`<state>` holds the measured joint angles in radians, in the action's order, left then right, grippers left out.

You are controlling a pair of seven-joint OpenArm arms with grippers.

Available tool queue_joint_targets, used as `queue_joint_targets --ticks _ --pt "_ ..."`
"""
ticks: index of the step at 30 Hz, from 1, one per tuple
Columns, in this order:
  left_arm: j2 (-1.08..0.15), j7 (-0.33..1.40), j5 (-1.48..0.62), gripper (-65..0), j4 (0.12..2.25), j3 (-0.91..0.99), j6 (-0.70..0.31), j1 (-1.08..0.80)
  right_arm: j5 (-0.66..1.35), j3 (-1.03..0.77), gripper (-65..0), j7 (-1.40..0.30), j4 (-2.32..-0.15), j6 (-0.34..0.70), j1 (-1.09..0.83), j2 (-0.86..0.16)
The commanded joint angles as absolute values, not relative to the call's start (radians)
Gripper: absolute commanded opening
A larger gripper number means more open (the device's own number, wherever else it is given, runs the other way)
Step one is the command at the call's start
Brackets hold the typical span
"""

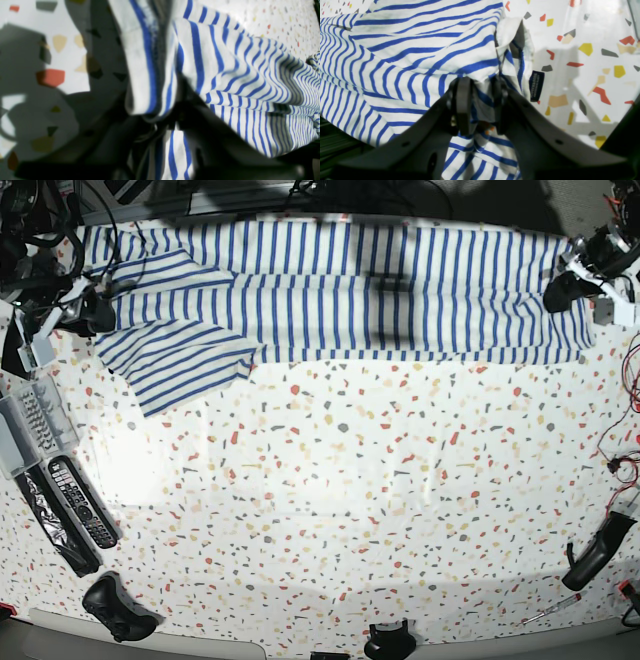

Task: Layout the t-shirt on the table in an organized manner, then fold the t-shirt properly
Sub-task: 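Grasp the folded strip end with the left gripper and fold it toward the middle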

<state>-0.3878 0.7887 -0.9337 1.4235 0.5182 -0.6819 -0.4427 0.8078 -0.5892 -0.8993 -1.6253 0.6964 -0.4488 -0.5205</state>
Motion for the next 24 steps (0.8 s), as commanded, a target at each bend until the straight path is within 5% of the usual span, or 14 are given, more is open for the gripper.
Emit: queue_joint_targets --ticks 1,11,17,24 --pt "-0.402 0.761 -0.942 -65.0 1.433 0.523 -0.689 -0.446 0.842 -0.600 -50.0 -0.880 -1.641 0.698 -0.443 -0.540" --pt "-0.402 0.530 -0.786 -65.0 1.443 0.616 -0.613 -0.446 0.962 -0.600 -50.0 -0.880 -1.641 0.698 -0.436 -0.540" --pt "-0.391 0.714 -0.853 -65.0 1.583 0.753 -0.613 -0.452 0.973 -0.600 -50.0 -0.881 -1.641 0.698 -0.379 -0.540" --pt "-0.262 0.968 -1.068 -65.0 1.890 0.699 -0.613 -0.469 0.972 -0.600 -50.0 -0.884 -1.641 0.698 -0.335 -0.540"
